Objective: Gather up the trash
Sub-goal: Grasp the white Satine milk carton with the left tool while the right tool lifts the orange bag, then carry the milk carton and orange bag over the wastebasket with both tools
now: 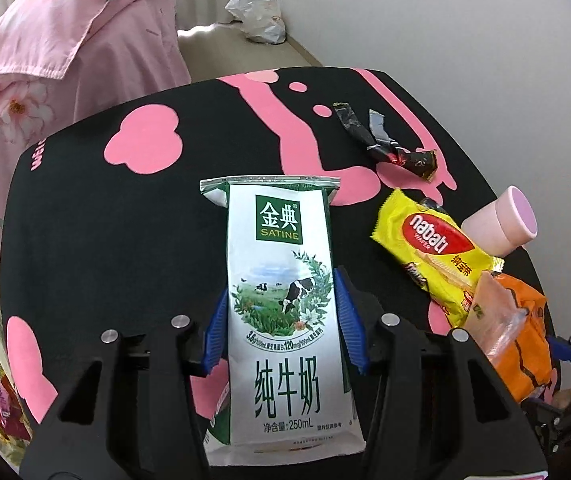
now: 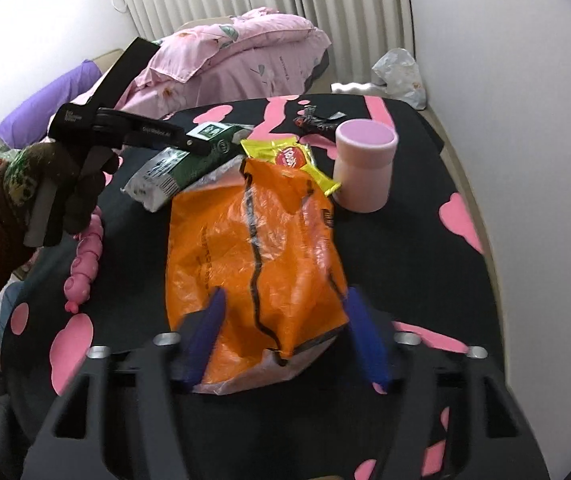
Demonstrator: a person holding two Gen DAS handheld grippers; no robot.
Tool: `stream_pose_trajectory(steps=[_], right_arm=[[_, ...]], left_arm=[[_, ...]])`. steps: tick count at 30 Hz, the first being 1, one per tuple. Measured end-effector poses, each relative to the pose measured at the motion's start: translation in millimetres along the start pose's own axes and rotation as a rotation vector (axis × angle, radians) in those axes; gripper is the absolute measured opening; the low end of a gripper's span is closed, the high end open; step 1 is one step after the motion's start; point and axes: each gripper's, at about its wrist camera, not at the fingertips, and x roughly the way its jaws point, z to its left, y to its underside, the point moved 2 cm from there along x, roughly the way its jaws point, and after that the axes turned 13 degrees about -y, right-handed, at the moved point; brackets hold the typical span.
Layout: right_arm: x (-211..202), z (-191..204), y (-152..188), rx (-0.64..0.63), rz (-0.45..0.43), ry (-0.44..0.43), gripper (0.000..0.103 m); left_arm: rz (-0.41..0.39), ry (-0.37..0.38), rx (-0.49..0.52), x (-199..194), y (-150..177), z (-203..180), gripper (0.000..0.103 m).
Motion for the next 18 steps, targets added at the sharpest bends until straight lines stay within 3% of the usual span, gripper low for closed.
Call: stream_pose_trajectory(steps=[3, 7, 10, 15, 18], right_arm=[[12, -4, 6, 0.026, 0.048, 0.007, 0.064], [12, -5, 7, 0.052, 0.05, 0.031, 0.066], [15, -15, 10, 0.129, 0.059, 0.015, 0.07], [15, -12, 13, 0.106, 0.061, 0.016, 0.07], [15, -7, 15, 0.1, 0.039, -0.014, 0.045]], left_arm=[[-0.009, 0.015, 0.014, -2, 3, -2, 0.046], [-0.038, 0.037, 0.006, -9, 7, 1, 0.046], [-0.099, 0.065, -0.02, -27, 11, 8, 0.046], [-0.196, 0.077, -0.069, -61, 18, 22, 0.046], [-0.255, 0.088, -0.116, -84, 26, 33, 0.046]])
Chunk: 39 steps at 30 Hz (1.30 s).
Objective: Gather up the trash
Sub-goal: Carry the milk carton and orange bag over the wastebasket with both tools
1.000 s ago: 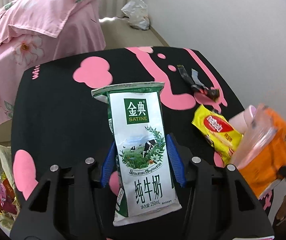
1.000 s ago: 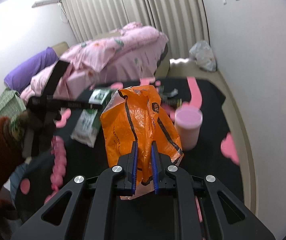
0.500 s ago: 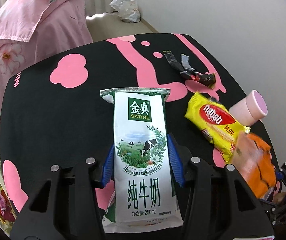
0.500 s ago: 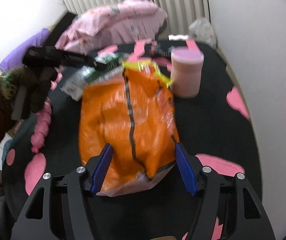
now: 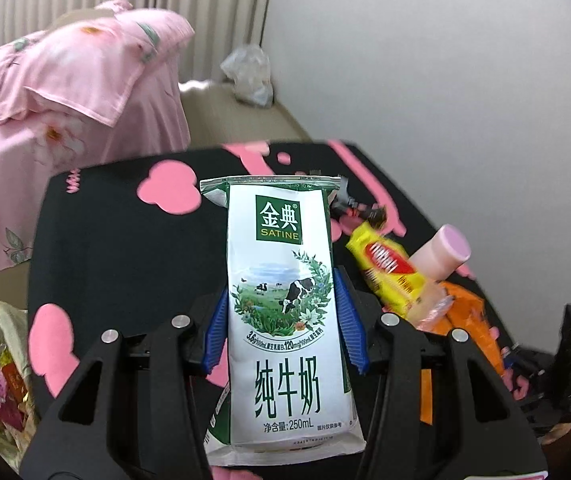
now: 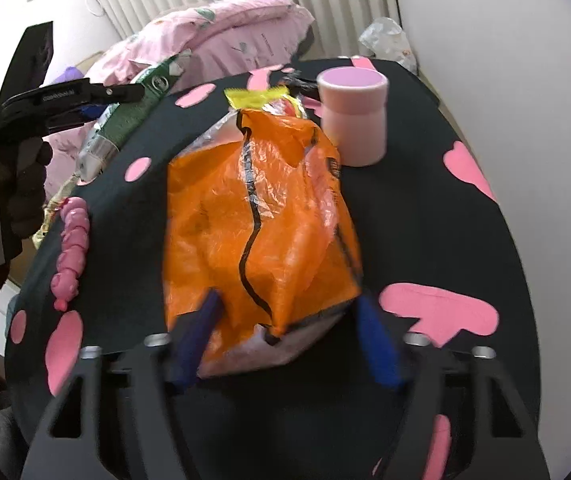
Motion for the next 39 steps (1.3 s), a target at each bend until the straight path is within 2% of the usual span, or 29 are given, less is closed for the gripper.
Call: stream_pose_trajectory(steps=[1, 4, 9, 12, 15, 22, 31, 39], right_arm=[[1, 3, 0, -0.007, -0.001, -0.027, 0.039], [-2, 16, -1, -0.071, -0.021, -0.006, 0.035], [-25, 38, -19, -0.134, -0.126, 0.002, 0.033], [-34, 52, -31, -0.166, -0.165, 0.016, 0.033], [-35, 64, -40, -0.201, -0.172, 0.02, 0.033], [-27, 95, -48, -0.261, -0.148, 0.017, 0.033], [-11, 137, -63, -0.333, -0.122, -0.005, 0.033], [32, 199, -97, -0.463, -0.06, -0.072, 0.033]], left_arm=[[-0.016, 0.0, -0.012, -7, 0, 3, 0.046], [-0.081, 0.007, -0.045, -34, 4, 13, 0.046], [-0.153, -0.015, -0.104, -70, 14, 37, 0.046], [-0.18, -0.03, -0.137, -87, 24, 52, 0.046], [-0.208, -0.077, -0.142, -99, 37, 64, 0.046], [-0.188, -0.11, -0.179, -116, 66, 94, 0.046], [-0.219, -0.139, -0.275, -137, 92, 142, 0.046], [-0.305, -0.284, -0.464, -174, 109, 230, 0.046]])
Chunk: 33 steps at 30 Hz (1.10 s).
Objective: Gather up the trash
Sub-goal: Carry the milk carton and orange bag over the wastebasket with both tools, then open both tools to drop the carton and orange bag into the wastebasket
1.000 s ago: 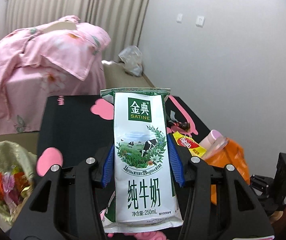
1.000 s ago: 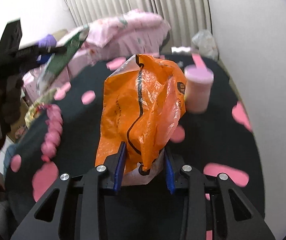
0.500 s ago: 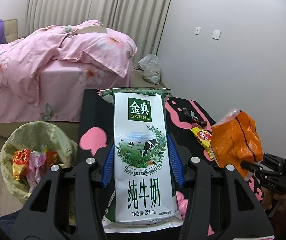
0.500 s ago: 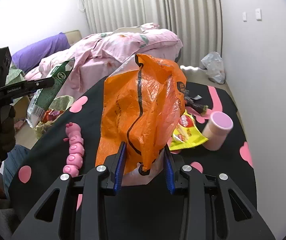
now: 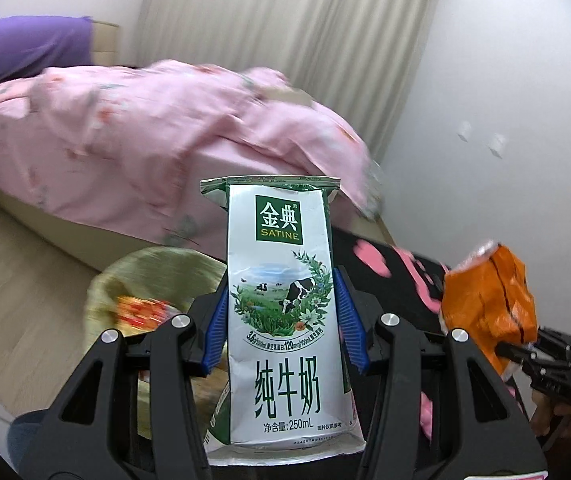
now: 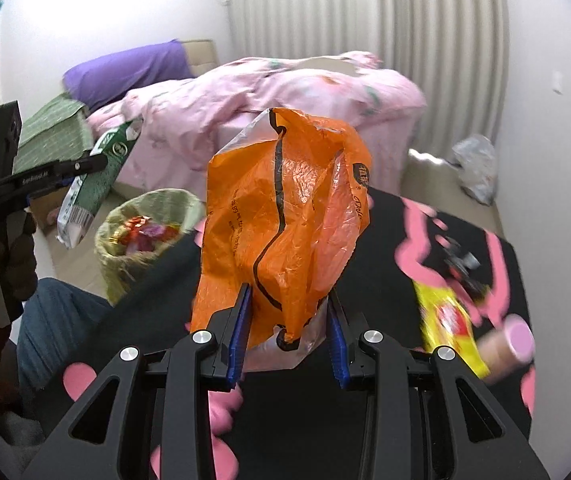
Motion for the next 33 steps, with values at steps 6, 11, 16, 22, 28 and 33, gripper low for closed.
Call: stream_pose_trajectory(steps=[6, 11, 16, 22, 28, 33], right_arm=[[69, 36, -52, -0.057, 0.062, -0.141, 0.033], [122, 63, -76, -0.112, 0.13, -0.202, 0.033], [162, 74, -90, -0.168, 0.163, -0.162, 0.033], [193, 66, -97, -0.18, 0.187, -0.129, 0.033], [210, 60, -101, -0.191, 0.203, -0.154, 0.033], [229, 65, -102, -0.192, 0.25, -0.23, 0.033]], left_arm=[[-0.133, -0.143, -0.118, -6, -19, 67, 0.046], [-0.123, -0.112, -0.271, 19, -14, 103, 0.046], [-0.05, -0.093, -0.29, 74, -6, 105, 0.046], [0.046, -0.159, -0.22, 136, 18, 96, 0.046], [0.163, -0.177, -0.189, 131, 45, 92, 0.046], [0.193, -0.167, -0.154, 113, 55, 87, 0.046]])
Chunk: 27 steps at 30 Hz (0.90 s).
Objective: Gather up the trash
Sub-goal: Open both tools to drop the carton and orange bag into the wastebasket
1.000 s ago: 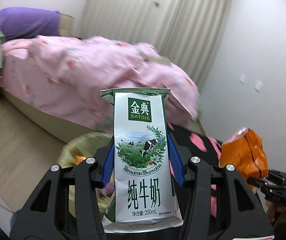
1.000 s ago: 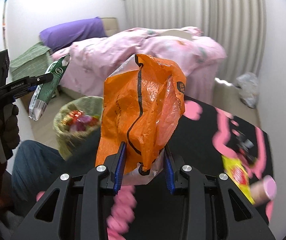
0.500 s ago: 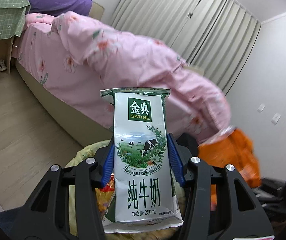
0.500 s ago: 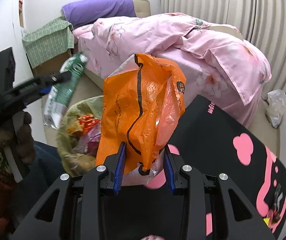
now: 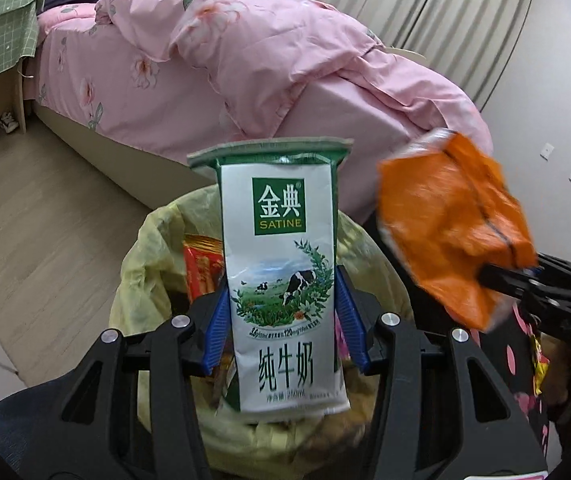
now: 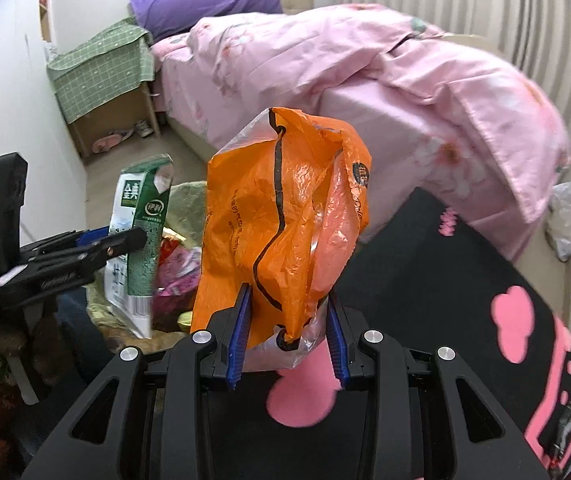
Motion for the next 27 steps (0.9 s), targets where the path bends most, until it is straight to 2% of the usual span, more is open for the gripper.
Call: stream_pose_trajectory(steps=[5, 8, 12, 17, 21, 23, 27], right_arm=[[24, 13, -5, -0.049, 0.051, -0.059, 0.033], [47, 20, -7, -0.076, 0.122, -0.11, 0.033], [73, 24, -16, -0.097, 0.219, -0.177, 0.033], [104, 23, -29, -0.134, 0.337, -0.224, 0.033], [113, 17, -25, -0.183, 0.375, -0.181, 0.034], [111, 16, -20, -0.185, 0.373, -0.195, 0.034], [107, 19, -8, -0.168, 0.377, -0.235, 0.034]], left_arm=[[0.058, 0.017, -0.053, 3, 0, 16, 0.046], [0.079, 0.028, -0.083, 6, -3, 22, 0.046], [0.085, 0.044, -0.08, 4, -12, 25, 0.046], [0.13, 0.024, -0.045, 21, -13, 23, 0.046], [0.168, 0.029, -0.013, 33, -3, 17, 0.046], [0.163, 0.032, 0.025, 32, -1, 9, 0.046], [0.171, 0.036, 0.031, 31, 1, 6, 0.046]])
